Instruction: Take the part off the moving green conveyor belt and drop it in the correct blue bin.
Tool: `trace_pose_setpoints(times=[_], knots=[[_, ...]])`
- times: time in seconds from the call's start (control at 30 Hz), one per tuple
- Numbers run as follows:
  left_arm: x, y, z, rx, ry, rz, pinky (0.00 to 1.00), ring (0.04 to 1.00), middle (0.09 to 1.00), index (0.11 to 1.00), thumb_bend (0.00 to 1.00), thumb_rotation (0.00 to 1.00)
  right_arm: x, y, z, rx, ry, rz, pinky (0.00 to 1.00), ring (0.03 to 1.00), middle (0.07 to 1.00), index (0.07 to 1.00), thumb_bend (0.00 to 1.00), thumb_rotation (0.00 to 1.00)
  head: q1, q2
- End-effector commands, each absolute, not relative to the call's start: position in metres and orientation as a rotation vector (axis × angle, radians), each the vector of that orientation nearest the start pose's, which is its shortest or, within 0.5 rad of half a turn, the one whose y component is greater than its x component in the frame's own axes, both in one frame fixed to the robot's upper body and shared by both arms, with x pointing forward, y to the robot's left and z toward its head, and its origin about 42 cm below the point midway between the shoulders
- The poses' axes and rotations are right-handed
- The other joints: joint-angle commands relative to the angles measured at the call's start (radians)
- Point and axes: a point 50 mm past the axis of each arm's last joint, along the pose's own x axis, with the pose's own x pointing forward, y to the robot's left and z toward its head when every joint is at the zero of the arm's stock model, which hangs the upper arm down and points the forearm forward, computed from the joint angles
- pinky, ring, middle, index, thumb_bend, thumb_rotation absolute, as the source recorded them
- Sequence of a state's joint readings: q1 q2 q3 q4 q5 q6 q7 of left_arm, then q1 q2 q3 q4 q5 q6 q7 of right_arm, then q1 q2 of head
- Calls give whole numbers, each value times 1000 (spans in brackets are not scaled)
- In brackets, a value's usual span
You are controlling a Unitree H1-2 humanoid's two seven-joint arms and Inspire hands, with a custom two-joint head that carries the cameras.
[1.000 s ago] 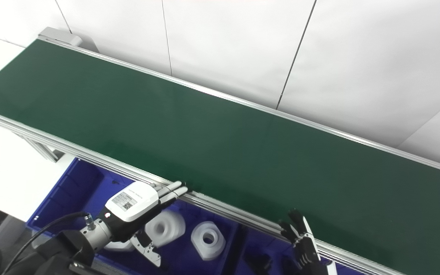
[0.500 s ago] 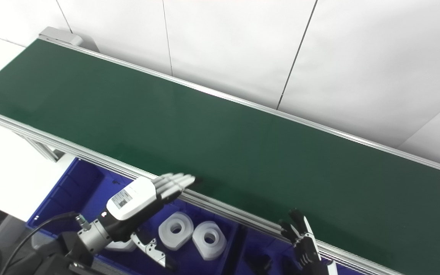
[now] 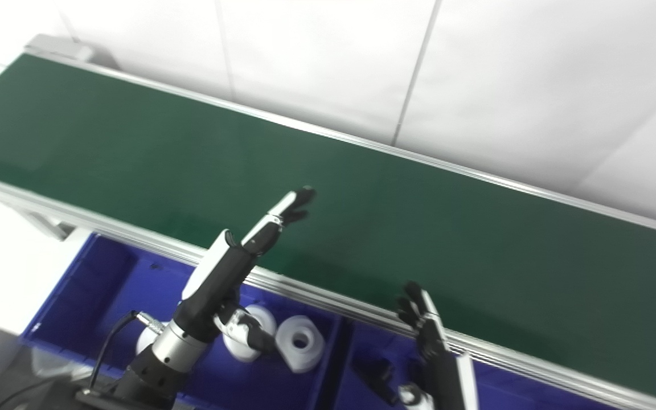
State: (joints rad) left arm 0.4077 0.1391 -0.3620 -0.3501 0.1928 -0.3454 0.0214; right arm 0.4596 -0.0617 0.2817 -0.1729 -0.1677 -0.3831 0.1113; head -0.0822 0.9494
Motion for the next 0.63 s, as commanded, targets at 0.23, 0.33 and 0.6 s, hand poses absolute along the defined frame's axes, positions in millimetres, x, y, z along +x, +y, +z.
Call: trace_pose_setpoints(times=[0.23, 0.33, 0.6], knots=[[148, 202, 104, 186, -235, -442, 1000, 1000, 1000, 1000, 998, 841, 139, -115, 91, -75, -142, 268, 890, 899, 951, 945, 878, 1000, -271, 6], [150, 210, 95, 227, -224, -486, 1000, 1000, 1000, 1000, 990, 849, 141, -106, 90, -67, -129, 253, 891, 895, 951, 950, 867, 1000, -309, -3], [151, 220, 82, 315, -202, -571, 941, 995, 1000, 1000, 999, 873, 140, -97, 86, -50, -118, 233, 915, 895, 949, 947, 857, 1000, -345, -14]])
